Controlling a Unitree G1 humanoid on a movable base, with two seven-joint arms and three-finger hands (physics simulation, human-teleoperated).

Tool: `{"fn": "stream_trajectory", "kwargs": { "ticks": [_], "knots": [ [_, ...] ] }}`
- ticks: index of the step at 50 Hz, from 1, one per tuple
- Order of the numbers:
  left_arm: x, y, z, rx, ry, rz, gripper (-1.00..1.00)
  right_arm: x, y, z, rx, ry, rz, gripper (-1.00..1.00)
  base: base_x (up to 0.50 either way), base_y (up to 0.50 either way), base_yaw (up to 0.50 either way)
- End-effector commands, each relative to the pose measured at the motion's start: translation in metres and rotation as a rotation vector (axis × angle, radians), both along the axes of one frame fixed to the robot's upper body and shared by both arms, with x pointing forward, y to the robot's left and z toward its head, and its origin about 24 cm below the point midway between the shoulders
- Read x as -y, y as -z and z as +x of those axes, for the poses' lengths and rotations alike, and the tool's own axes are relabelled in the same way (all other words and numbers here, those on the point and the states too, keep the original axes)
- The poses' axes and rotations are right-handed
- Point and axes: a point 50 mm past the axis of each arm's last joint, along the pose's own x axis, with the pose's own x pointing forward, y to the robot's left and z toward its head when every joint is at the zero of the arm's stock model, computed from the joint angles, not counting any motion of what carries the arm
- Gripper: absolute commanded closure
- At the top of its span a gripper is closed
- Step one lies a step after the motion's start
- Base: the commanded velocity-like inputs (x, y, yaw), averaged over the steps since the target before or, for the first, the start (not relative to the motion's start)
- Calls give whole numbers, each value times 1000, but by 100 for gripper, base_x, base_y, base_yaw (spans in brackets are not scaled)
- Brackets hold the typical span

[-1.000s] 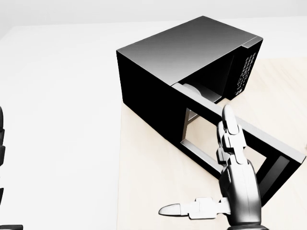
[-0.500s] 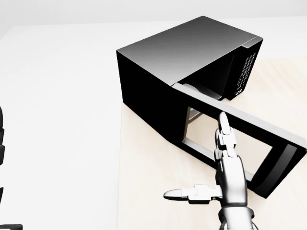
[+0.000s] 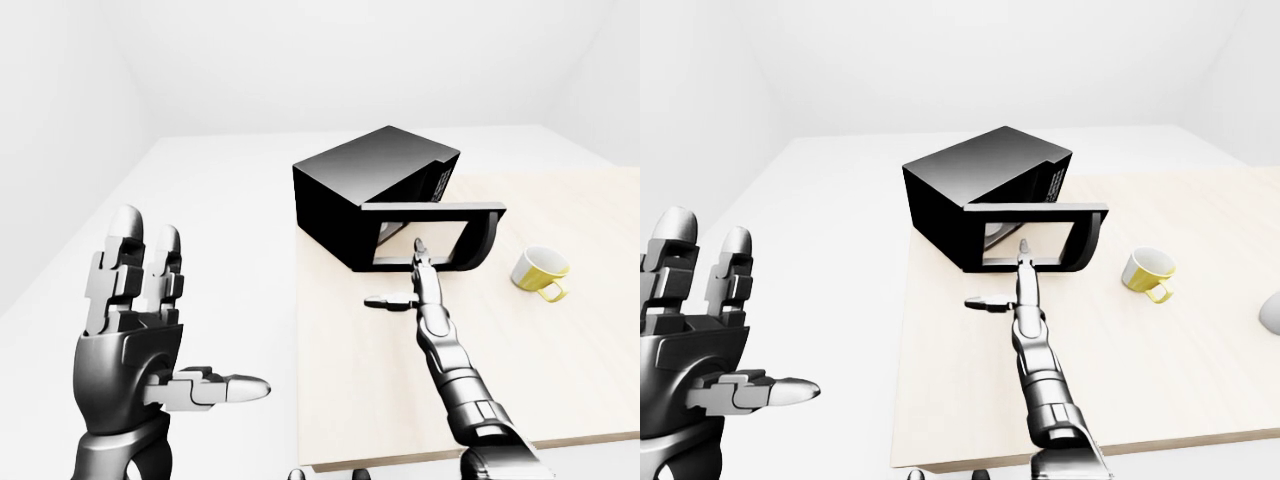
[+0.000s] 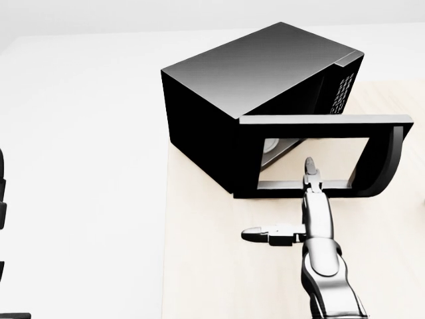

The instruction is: Close the microwave.

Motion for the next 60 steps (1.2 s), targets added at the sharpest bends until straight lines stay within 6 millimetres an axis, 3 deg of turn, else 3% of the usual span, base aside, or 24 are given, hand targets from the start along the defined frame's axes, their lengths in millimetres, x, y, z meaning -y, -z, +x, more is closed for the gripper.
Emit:
{"fn": "stream_trajectory", "kwargs": {
  "ticks": [1,18,24,40,60],
  "knots": [
    [1,0,-1,-4,2,3,-100,14,2,33,-136,53,-12,-100,0,0,0],
    [6,7,4,-42,23,3,-100,4,-27,61,-138,33,-61,-100,0,0,0],
    [8,9,4,-49,27,3,-100,-6,-49,74,-91,5,-98,-100,0,0,0],
    [8,8,4,-50,27,4,-100,-22,-71,86,-64,-48,-132,-100,0,0,0],
    [8,11,5,-61,31,5,-100,-54,-74,88,-65,-172,-212,-100,0,0,0]
  ]
}}
